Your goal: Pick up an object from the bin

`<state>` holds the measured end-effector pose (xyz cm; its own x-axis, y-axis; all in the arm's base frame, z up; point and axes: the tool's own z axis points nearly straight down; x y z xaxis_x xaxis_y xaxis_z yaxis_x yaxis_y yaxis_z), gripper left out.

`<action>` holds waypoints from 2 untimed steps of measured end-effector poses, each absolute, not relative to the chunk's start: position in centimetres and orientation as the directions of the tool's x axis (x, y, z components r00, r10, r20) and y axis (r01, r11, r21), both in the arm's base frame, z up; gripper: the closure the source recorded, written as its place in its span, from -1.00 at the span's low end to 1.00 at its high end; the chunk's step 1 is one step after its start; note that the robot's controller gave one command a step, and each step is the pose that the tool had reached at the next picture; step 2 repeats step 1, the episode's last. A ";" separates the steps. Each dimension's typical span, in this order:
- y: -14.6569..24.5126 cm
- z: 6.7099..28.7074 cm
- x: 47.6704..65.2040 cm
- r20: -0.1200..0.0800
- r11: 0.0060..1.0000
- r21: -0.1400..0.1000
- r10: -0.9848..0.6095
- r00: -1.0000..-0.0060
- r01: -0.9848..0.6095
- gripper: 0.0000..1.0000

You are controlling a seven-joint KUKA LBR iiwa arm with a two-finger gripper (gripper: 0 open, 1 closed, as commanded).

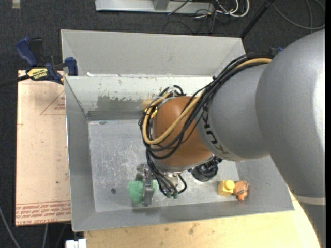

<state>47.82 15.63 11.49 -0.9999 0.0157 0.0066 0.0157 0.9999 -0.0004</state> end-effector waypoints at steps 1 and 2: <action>15.6 13.8 47.7 0.012 1.000 -0.002 0.016 -1.000 0.016 1.00; 15.6 13.8 47.7 0.012 1.000 -0.002 0.016 -1.000 0.016 1.00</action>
Offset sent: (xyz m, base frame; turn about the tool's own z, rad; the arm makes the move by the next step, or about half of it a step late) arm -0.0001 0.0000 0.0402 0.0000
